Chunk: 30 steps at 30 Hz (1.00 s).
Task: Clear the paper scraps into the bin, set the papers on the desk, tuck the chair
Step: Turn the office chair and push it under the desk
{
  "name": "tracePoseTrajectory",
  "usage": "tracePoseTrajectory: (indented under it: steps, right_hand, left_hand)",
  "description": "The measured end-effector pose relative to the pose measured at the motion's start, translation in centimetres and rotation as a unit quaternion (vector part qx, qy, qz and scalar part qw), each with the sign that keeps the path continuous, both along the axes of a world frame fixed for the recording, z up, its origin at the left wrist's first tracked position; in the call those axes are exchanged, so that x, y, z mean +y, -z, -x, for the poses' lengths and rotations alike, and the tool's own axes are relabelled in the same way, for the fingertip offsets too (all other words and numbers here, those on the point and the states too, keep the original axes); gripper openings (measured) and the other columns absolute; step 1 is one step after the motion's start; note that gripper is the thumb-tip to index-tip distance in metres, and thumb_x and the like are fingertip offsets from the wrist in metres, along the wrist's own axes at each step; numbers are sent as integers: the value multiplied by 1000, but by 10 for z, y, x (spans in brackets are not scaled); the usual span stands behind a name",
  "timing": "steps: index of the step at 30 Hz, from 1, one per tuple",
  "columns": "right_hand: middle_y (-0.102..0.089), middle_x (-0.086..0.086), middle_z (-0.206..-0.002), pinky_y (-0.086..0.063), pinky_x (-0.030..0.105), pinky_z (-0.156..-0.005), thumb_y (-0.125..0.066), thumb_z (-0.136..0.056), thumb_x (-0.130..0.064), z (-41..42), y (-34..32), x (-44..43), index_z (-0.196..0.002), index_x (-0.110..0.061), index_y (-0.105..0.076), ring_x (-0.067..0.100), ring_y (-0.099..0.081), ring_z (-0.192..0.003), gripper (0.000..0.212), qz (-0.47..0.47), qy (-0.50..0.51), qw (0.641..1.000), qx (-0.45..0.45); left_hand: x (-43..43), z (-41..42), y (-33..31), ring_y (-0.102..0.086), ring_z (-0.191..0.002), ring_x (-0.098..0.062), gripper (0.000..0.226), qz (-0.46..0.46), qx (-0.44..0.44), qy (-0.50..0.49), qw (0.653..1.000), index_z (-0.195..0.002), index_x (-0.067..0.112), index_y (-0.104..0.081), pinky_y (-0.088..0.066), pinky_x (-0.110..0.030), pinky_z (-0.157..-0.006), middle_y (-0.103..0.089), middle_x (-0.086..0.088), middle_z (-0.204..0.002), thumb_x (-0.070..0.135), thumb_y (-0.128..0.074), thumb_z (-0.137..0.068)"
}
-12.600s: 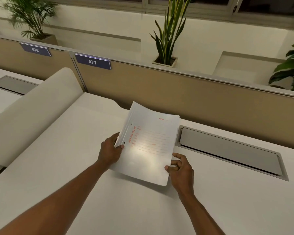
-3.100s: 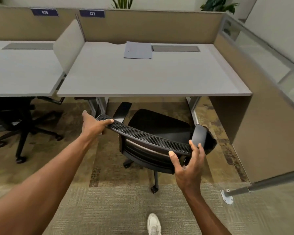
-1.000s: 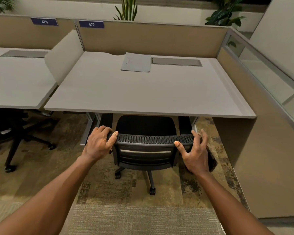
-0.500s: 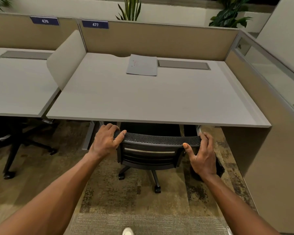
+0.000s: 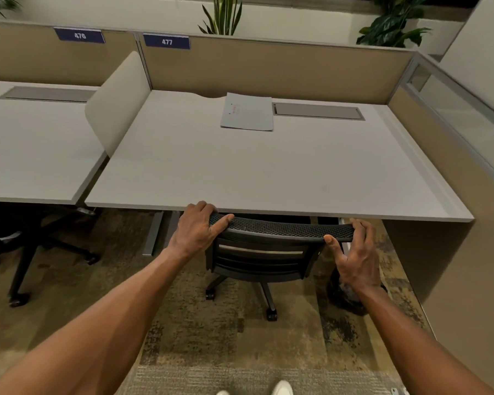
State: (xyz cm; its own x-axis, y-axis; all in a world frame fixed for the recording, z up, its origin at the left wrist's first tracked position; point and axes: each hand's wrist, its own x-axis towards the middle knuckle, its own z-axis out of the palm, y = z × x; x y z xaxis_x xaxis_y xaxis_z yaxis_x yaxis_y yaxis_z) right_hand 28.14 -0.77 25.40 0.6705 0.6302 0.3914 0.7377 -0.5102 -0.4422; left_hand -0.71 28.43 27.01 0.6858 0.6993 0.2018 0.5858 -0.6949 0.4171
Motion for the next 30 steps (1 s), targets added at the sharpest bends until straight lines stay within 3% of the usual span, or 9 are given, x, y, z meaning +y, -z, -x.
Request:
tracePoseTrajectory:
  steps: [3,6,11,16,23,30]
  right_hand:
    - [-43,13,-137,-57,34,-69,-38,-91,-86,-9,1,7,-144,-8,-43,30,-60,-109,94,11,0,1000,1]
    - [-43,11,-138,-59,36,-74,-41,-92,-84,-23,4,12,-145,-10,-43,29,-57,-113,92,11,-4,1000,1]
    - [-45,9,-134,-51,29,-81,-46,-92,-83,-53,5,21,-141,-10,-45,21,-52,-115,88,5,-28,1000,-3]
    - [-45,8,-132,-52,29,-75,-44,-90,-86,-76,6,23,-138,-11,-45,16,-51,-108,89,16,-40,999,0]
    - [-45,8,-134,-58,30,-74,-46,-91,-83,-88,9,21,-140,-10,-45,20,-54,-110,87,6,-60,998,-3]
    - [-45,10,-138,-53,29,-79,-46,-91,-82,-85,9,23,-144,-9,-43,23,-57,-115,90,-9,-66,998,22]
  left_hand:
    - [5,-6,1,-57,-100,-23,86,1,1,-3,1000,-112,16,-69,-50,-38,-86,-66,-3,-108,88,-27,-91]
    - [8,-14,2,-55,-98,-21,88,-3,3,-7,1000,-113,16,-68,-49,-37,-84,-66,-3,-107,89,-25,-91]
    - [9,-31,4,-56,-98,-23,83,-3,1,-14,1000,-111,15,-69,-49,-37,-84,-67,-4,-108,86,-29,-93]
    - [7,-48,6,-56,-98,-23,88,13,-8,-26,1000,-110,15,-68,-47,-36,-84,-67,-4,-107,89,-25,-90]
    - [9,-59,7,-56,-98,-23,69,9,-7,-33,999,-109,15,-68,-46,-37,-85,-67,-3,-106,75,-38,-97]
    - [13,-57,6,-52,-95,-16,69,4,9,-44,999,-109,18,-68,-39,-31,-80,-66,-2,-106,77,-35,-97]
